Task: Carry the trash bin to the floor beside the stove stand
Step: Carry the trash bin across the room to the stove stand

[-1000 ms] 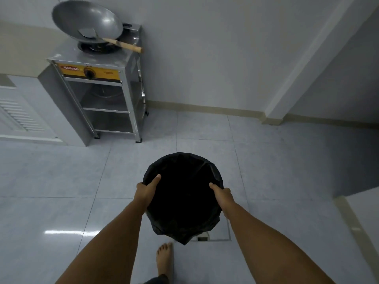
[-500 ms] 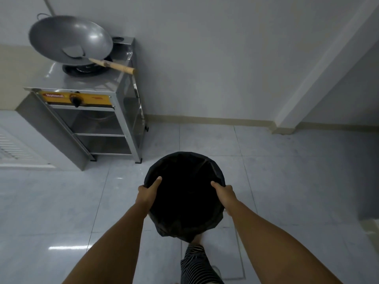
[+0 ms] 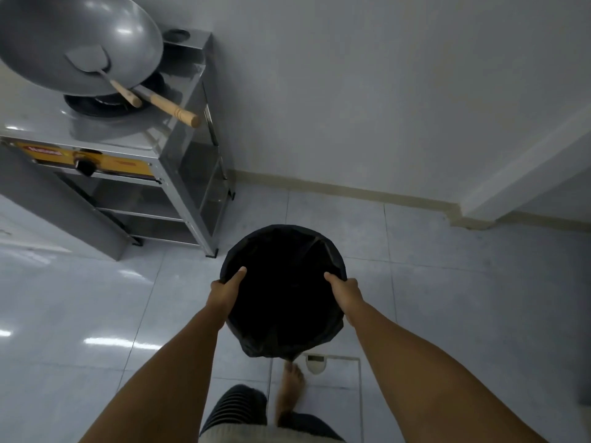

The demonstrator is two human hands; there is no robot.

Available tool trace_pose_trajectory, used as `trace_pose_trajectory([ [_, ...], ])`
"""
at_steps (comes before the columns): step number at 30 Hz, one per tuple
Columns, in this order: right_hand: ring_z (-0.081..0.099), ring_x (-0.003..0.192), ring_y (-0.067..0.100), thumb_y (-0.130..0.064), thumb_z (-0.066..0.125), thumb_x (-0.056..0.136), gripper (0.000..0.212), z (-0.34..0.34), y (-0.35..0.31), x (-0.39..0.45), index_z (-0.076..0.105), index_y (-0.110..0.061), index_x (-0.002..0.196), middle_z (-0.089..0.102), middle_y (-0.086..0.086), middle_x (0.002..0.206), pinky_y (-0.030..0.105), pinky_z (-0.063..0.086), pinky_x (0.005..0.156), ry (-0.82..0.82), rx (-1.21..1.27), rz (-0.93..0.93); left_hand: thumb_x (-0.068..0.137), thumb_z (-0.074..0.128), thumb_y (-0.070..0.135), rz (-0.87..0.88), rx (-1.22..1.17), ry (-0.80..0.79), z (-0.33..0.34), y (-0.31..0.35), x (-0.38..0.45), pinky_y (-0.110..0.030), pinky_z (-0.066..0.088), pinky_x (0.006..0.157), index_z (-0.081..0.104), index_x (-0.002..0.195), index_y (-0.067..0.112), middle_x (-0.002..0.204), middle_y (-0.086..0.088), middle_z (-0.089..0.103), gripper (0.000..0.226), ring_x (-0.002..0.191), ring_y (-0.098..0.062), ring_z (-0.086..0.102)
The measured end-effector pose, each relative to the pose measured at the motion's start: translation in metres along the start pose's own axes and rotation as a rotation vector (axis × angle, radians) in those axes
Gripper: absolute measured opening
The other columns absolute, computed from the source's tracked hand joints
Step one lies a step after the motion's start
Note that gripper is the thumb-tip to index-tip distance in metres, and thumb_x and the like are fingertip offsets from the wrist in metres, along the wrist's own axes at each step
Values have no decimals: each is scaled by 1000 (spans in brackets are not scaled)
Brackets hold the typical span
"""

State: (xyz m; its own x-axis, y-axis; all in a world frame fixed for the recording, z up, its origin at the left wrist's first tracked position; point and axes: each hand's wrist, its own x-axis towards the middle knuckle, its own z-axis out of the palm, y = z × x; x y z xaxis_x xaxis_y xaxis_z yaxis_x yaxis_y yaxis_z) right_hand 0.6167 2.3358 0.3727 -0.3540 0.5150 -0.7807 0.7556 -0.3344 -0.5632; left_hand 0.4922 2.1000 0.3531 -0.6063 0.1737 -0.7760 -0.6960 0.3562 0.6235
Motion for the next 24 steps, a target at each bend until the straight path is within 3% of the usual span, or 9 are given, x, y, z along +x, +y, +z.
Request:
trace_pose_trajectory([
  [5, 52, 126, 37, -48, 63, 85, 86, 14, -47, 46, 29, -2, 150, 48, 20, 144, 44, 45, 104, 0, -20, 25, 76, 64, 68, -29, 7, 8, 2, 38, 46, -53, 42, 110, 35, 149, 6, 145, -19, 50, 100, 131, -41, 50],
  [9, 52, 126, 36, -46, 62, 87, 84, 34, -85, 84, 28, -2, 150, 47, 19, 144, 41, 44, 100, -3, -23, 33, 62, 64, 76, -60, 57, -22, -3, 69, 101, -53, 43, 109, 36, 149, 10, 145, -16, 51, 113, 131, -40, 51],
  [14, 55, 123, 36, -46, 64, 85, 82, 59, -112, 135, 33, -3, 148, 52, 20, 141, 44, 46, 103, 35, -13, 66, 82, 63, 61, -91, 65, -46, 0, 99, 158, -48, 44, 109, 38, 149, 7, 145, -18, 52, 90, 132, -38, 51],
  [24, 54, 123, 37, -44, 64, 86, 78, 118, -113, 271, 34, -2, 144, 52, 19, 138, 47, 45, 103, 33, -122, 126, 86, 65, 52, -121, 137, 12, 7, 87, 313, -48, 47, 107, 44, 145, 2, 139, -20, 57, 80, 128, -40, 54],
])
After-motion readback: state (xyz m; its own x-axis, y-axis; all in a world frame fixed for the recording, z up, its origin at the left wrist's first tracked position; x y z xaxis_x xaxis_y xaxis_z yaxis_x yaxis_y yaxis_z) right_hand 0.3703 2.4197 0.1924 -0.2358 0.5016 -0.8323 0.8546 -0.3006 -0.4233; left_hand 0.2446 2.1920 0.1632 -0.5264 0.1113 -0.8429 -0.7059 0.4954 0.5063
